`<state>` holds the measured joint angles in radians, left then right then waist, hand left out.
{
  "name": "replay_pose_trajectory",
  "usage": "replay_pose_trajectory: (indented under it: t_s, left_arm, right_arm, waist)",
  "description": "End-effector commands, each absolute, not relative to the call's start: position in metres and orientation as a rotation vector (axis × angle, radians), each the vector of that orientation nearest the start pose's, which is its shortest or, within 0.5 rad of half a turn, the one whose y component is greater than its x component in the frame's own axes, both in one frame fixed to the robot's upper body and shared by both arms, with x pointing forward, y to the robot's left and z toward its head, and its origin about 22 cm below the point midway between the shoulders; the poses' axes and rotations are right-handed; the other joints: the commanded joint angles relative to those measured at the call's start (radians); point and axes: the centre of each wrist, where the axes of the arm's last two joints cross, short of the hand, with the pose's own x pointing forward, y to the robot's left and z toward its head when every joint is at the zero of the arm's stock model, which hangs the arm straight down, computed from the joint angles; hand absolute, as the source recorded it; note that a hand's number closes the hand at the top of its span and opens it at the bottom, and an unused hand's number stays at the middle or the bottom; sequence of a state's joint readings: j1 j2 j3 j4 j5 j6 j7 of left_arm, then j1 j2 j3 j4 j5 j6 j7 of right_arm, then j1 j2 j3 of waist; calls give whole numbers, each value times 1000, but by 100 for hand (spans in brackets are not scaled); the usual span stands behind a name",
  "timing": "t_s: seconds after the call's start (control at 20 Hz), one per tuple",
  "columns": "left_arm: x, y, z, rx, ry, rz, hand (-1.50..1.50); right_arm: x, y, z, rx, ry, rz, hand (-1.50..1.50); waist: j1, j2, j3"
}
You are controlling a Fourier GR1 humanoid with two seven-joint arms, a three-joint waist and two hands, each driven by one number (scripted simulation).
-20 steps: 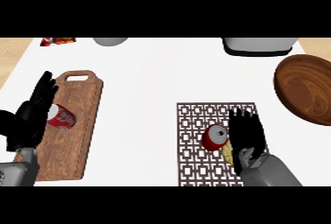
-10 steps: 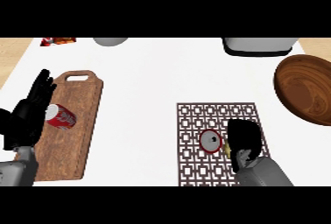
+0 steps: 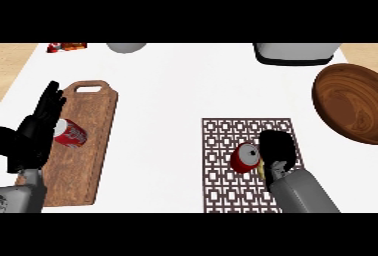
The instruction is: Pick the squash from the placemat and place it in the bowl
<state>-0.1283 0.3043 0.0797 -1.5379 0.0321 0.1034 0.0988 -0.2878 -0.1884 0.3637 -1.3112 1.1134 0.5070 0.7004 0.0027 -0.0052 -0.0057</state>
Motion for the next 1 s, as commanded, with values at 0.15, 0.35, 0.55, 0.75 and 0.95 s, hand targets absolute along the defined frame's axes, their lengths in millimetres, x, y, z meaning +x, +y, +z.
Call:
replay_pose_trajectory:
  t_s: [0.15,0.35,0.55,0.75,0.95]
  left_arm:
    - [283,288,56,316,-1573,-51,0]
    - [267,317,53,345,-1565,-45,0]
    - [276,317,54,352,-1552,-43,0]
    - [268,320,55,346,-1544,-38,0]
    - [267,312,54,375,-1557,-23,0]
  right_arm:
    - [289,-169,-9,-1059,-588,1341,150]
    - [271,-200,16,-836,-950,1575,150]
    - [249,-205,25,-517,-1287,1751,150]
    - [227,-268,58,-536,-1465,1764,150]
    - [235,-314,115,-713,-1686,1590,150]
  waist:
    - [-3,5,6]
    - [-11,-4,6]
    - [-35,-4,8]
    - [-55,-10,7]
    - [-51,-4,7]
